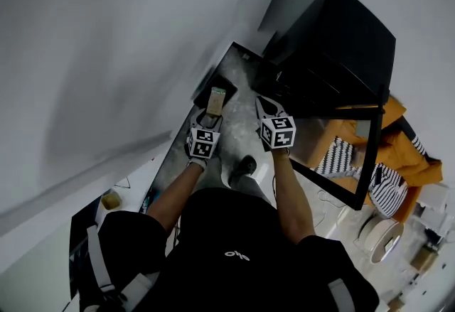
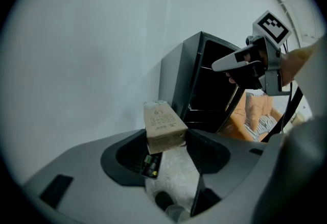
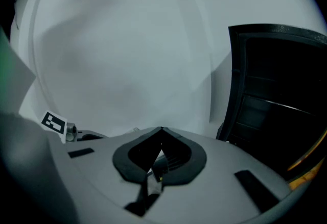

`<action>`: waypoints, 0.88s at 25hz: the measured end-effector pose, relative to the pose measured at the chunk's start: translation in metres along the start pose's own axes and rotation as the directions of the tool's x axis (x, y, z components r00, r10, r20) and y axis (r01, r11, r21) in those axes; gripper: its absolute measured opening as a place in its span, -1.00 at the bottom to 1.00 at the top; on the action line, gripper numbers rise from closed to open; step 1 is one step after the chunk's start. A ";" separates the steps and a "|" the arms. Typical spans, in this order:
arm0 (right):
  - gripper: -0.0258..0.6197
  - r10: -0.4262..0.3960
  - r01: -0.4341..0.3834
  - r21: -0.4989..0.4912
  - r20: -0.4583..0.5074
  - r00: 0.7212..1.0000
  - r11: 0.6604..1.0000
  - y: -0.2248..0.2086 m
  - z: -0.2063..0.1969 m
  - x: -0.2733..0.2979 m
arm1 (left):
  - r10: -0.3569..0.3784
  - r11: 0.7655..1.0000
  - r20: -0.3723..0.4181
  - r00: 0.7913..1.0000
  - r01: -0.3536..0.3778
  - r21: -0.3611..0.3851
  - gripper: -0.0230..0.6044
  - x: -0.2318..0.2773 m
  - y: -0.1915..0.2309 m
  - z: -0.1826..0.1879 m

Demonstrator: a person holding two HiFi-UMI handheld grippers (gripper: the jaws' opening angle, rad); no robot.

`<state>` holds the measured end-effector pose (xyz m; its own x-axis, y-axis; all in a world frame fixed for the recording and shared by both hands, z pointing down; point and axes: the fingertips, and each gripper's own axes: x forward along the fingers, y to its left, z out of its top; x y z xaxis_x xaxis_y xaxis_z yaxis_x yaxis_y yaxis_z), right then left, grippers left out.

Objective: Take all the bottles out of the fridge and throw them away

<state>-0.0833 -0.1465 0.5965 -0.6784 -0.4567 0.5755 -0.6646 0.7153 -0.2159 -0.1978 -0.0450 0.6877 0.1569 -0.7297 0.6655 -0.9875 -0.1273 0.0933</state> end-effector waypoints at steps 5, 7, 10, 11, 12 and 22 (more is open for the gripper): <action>-0.89 0.009 -0.007 0.029 -0.079 0.997 1.000 0.003 -0.032 0.043 | -0.033 0.999 -0.066 0.997 0.034 0.002 -0.13 0.030 0.016 -0.026; -0.89 0.026 -0.023 0.024 -0.113 0.993 0.999 0.007 -0.049 0.064 | -0.049 0.999 -0.092 0.995 0.050 0.005 -0.13 0.047 0.023 -0.040; -0.89 0.050 -0.047 0.022 -0.175 0.983 0.999 0.006 -0.078 0.097 | -0.073 0.997 -0.109 0.991 0.076 0.026 -0.13 0.073 0.030 -0.048; -0.89 0.055 -0.050 0.032 -0.193 0.980 0.998 0.003 -0.086 0.108 | -0.077 0.996 -0.112 0.991 0.081 0.032 -0.13 0.082 0.034 -0.048; -0.89 0.059 -0.050 0.045 -0.208 0.976 0.998 0.001 -0.093 0.119 | -0.080 0.996 -0.116 0.990 0.085 0.037 -0.13 0.091 0.038 -0.048; -0.89 0.057 -0.034 0.106 -0.220 0.974 0.994 -0.006 -0.099 0.152 | -0.125 0.990 -0.170 0.977 0.135 0.047 0.16 0.150 0.068 -0.056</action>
<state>-0.1515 -0.1675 0.7630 -0.6295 -0.2879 0.7217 -0.6708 0.6701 -0.3177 -0.2423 -0.1254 0.8352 0.2741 -0.5832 0.7647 -0.9554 -0.2560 0.1473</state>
